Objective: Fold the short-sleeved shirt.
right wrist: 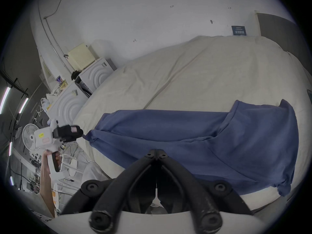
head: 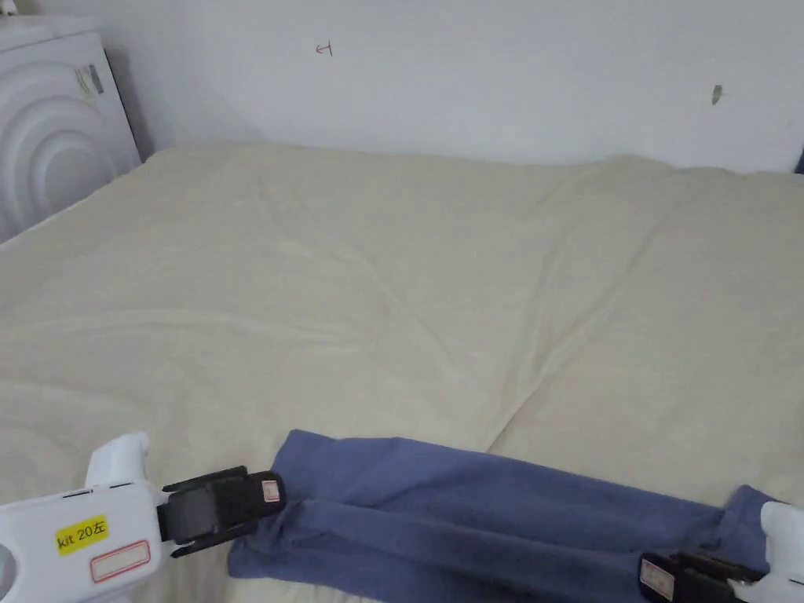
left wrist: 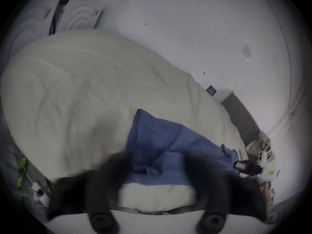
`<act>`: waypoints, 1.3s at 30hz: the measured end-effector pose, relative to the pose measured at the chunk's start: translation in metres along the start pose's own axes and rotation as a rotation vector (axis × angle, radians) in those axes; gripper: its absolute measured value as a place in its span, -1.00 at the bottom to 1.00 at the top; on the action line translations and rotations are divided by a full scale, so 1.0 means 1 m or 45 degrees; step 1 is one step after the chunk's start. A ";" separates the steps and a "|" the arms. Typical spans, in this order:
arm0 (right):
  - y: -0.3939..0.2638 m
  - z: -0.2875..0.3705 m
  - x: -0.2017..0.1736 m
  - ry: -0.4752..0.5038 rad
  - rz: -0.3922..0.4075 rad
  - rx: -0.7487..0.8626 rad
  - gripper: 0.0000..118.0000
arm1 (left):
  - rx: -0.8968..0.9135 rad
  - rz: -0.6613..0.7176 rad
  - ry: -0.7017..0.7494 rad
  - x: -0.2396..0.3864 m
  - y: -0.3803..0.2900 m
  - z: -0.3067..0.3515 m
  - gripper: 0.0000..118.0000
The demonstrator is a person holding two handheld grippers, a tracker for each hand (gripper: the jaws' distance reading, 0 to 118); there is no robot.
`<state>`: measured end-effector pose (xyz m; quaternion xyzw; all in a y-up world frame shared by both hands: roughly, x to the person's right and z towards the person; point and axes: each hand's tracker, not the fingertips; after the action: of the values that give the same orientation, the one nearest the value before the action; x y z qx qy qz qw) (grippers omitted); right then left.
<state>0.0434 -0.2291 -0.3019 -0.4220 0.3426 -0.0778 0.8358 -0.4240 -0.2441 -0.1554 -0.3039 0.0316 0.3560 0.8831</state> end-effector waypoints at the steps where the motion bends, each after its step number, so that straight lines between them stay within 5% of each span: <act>1: 0.001 -0.001 0.002 0.002 -0.005 -0.007 -1.00 | -0.007 -0.019 0.016 -0.007 0.003 -0.009 0.91; 14: 0.002 -0.008 0.019 -0.018 -0.079 -0.078 -1.00 | -0.128 0.080 0.016 -0.034 0.005 -0.051 0.87; 17: -0.002 -0.013 0.017 -0.031 -0.080 -0.092 -1.00 | -0.162 -0.019 0.124 -0.023 0.003 -0.057 0.60; 23: -0.015 -0.021 0.018 -0.023 -0.126 -0.128 -1.00 | -0.165 -0.188 0.341 -0.005 -0.005 -0.063 -0.33; 25: -0.018 -0.023 0.021 -0.040 -0.131 -0.142 -1.00 | -0.151 -0.120 0.237 -0.004 -0.006 -0.060 -0.67; 32: -0.024 -0.021 0.037 -0.075 -0.202 -0.158 -1.00 | -0.165 -0.190 0.328 0.016 -0.012 -0.063 -0.85; 35: -0.022 -0.016 0.044 -0.082 -0.223 -0.139 -1.00 | -0.264 -0.221 0.144 0.037 -0.021 -0.067 -0.85; 37: -0.020 -0.012 0.048 -0.097 -0.220 -0.128 -1.00 | -0.248 -0.339 0.254 0.044 -0.022 -0.066 -0.85; 39: -0.018 -0.006 0.053 -0.096 -0.229 -0.115 -1.00 | -0.211 -0.265 0.211 0.050 -0.019 -0.063 -0.85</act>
<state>0.0821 -0.2667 -0.3173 -0.4910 0.2749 -0.1211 0.8177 -0.3645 -0.2596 -0.2102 -0.4057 0.0433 0.2377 0.8815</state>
